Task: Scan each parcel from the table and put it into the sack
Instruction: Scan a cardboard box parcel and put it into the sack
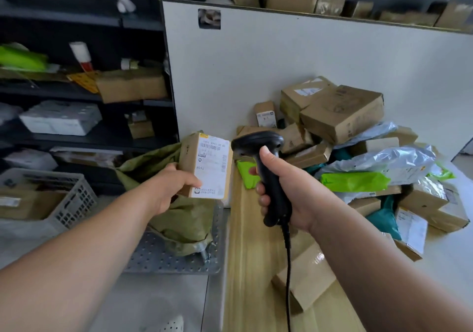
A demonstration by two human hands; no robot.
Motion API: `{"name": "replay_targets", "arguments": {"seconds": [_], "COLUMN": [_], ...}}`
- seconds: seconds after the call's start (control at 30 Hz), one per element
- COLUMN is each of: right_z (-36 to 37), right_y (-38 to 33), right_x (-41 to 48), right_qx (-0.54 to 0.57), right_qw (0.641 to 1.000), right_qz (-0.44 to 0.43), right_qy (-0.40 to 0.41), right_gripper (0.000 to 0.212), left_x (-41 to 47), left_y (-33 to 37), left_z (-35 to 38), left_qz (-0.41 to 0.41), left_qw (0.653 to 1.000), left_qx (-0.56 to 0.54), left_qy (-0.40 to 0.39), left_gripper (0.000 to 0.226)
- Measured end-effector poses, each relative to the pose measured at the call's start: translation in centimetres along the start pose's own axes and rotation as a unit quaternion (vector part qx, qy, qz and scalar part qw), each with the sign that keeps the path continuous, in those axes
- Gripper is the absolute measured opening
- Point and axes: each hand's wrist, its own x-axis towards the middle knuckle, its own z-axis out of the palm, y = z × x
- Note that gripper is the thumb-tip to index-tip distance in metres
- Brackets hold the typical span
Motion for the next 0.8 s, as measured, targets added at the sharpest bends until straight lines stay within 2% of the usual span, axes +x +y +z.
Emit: {"name": "replay_targets", "arguments": {"seconds": [0.2, 0.4, 0.8], "right_z": [7.2, 13.5, 19.2], "right_y": [-2.5, -3.6, -4.7], "right_x": [5.3, 11.2, 17.8], "right_qx": [-0.003, -0.005, -0.028], "right_qw": [1.000, 1.000, 0.999], "right_qz": [0.003, 0.021, 0.024], "right_qy": [-0.019, -0.013, 0.025], "right_gripper": [0.068, 0.094, 0.082], "left_x": [4.4, 9.4, 16.7], "left_y": [1.5, 2.4, 1.4], "left_z": [-6.8, -13.1, -18.8], "left_qz": [0.001, 0.003, -0.041], "left_qw": [0.999, 0.999, 0.998], "left_qx": [-0.028, -0.031, 0.012], "left_qy": [-0.024, -0.027, -0.043], "left_gripper": [0.050, 0.057, 0.063]}}
